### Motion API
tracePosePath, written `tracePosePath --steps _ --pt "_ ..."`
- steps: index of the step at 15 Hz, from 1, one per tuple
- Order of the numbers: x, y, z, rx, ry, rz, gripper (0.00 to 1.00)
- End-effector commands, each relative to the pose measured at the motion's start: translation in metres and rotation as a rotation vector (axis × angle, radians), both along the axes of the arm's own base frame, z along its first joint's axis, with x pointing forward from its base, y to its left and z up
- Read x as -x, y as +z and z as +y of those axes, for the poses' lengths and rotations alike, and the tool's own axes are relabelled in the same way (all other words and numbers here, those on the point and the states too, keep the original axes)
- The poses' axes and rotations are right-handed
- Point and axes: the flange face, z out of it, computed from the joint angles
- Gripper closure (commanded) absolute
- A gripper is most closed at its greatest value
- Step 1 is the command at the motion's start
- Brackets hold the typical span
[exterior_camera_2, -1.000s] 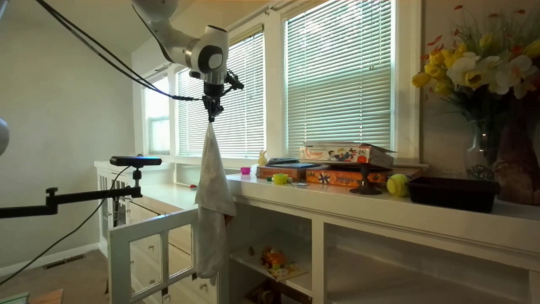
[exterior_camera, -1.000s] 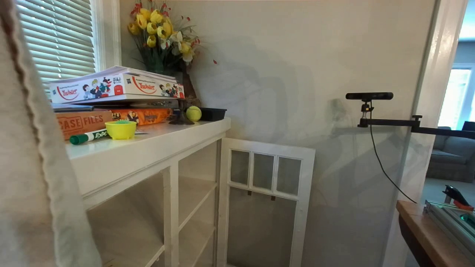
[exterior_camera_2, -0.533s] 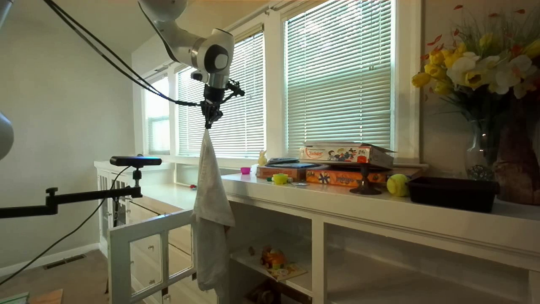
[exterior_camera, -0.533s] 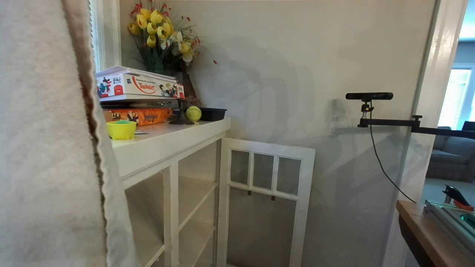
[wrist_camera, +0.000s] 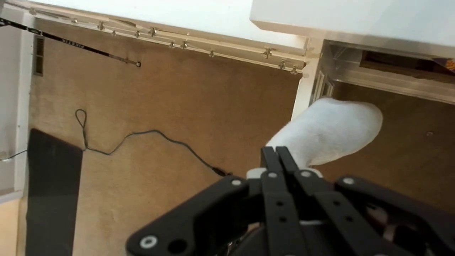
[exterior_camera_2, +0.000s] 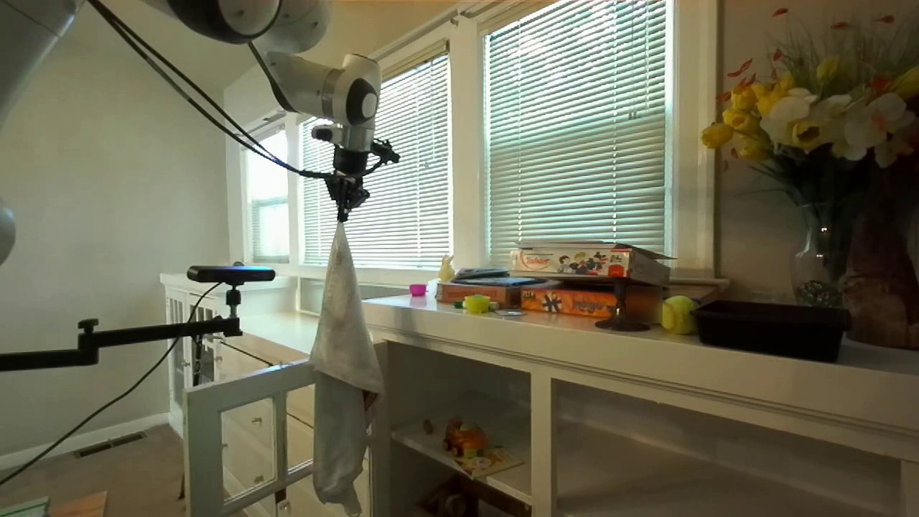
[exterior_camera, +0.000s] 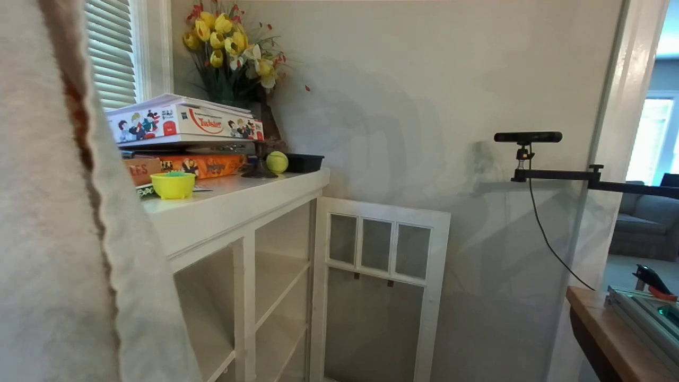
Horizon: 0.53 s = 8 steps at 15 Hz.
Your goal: Hang the towel on the cabinet's door
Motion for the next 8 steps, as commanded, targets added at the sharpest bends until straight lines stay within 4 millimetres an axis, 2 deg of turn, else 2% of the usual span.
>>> tracePosePath --steps 1,6,8 --pt "-0.001 -0.001 -0.001 0.002 -0.003 0.001 0.96" --pt "-0.004 -0.001 -0.006 0.002 -0.012 0.001 0.96" --pt "-0.012 -0.009 -0.002 -0.027 0.009 -0.015 0.99"
